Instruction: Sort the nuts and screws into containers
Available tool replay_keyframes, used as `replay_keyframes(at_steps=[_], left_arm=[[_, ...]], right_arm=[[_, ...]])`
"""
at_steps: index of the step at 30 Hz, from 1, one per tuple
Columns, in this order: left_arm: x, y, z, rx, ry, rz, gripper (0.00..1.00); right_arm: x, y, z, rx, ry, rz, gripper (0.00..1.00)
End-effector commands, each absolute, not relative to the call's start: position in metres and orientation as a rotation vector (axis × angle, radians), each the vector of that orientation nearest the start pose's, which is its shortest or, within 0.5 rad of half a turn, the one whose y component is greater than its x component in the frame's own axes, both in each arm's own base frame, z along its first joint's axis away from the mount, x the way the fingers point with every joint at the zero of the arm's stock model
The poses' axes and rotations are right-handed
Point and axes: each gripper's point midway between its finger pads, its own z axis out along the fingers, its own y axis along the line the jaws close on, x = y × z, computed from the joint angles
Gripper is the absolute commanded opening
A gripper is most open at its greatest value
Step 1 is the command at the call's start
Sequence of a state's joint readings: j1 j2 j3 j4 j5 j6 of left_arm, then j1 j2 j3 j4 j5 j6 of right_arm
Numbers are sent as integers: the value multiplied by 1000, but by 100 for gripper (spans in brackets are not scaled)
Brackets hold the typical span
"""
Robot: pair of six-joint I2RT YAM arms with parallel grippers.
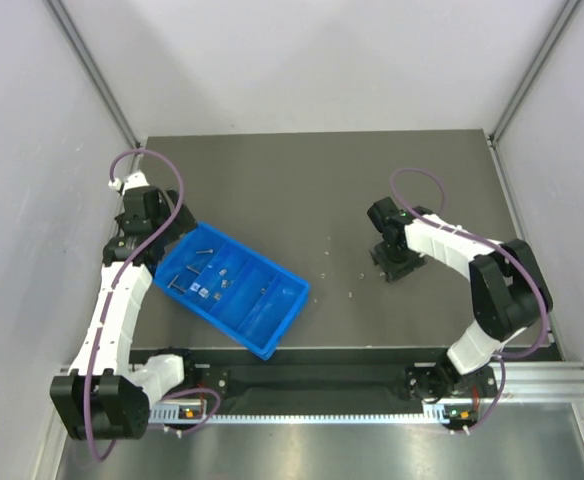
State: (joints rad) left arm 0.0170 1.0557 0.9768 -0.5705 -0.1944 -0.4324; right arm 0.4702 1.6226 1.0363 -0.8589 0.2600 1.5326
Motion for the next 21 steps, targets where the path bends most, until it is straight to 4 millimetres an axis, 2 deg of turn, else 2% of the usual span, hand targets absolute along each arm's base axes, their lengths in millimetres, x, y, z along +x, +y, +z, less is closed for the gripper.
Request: replay_keyframes(at_steps=[1, 10, 17, 21], left_arm=[[320, 22, 218, -593, 2054, -36, 98], [321, 23, 217, -594, 2058, -31, 98], [321, 23, 217, -594, 2061, -27, 98], [321, 23, 217, -595, 2061, -26, 98]], right_arm=[[274, 134, 37, 1534, 2393, -41, 52], [278, 128, 34, 1581, 2335, -60, 47], [271, 131, 23, 1621, 2363, -68, 47], [264, 129, 18, 1643, 2373, -106, 43]])
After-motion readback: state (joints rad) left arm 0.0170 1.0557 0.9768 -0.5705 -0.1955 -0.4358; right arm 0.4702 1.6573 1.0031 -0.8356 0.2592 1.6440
